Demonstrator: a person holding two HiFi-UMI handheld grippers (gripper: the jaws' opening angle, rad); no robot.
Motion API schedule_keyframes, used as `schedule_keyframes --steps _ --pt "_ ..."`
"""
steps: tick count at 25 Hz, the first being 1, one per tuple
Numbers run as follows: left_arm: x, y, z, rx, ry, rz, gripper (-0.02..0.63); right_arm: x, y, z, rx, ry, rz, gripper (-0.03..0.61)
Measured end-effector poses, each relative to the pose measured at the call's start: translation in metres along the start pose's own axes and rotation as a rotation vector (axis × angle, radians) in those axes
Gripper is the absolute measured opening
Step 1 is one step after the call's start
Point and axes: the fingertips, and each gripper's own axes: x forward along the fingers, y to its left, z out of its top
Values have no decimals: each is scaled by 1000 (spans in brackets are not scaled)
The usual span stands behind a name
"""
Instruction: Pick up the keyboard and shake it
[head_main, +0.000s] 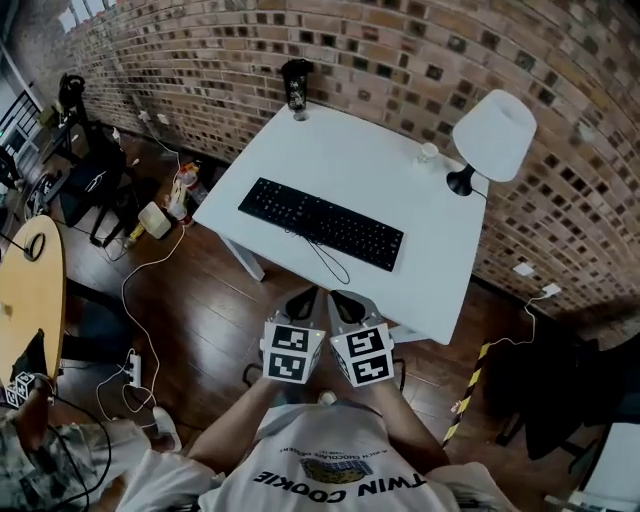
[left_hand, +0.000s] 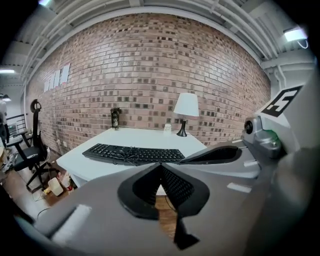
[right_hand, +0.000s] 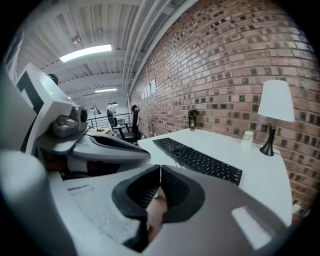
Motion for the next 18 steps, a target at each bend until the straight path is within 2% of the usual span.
schedule_keyframes --steps 6,10,14,18 --pt "35 39 12 74 16 -75 6 43 -17 16 -68 38 -59 2" --pt "53 76 13 170 39 -121 6 65 -39 15 -177 134 -167 6" --pt "74 119 12 324 58 -129 44 84 -62 4 -305 254 -244 12" --pt "95 149 4 550 86 -188 80 97 -84 -9 -443 336 -325 41"
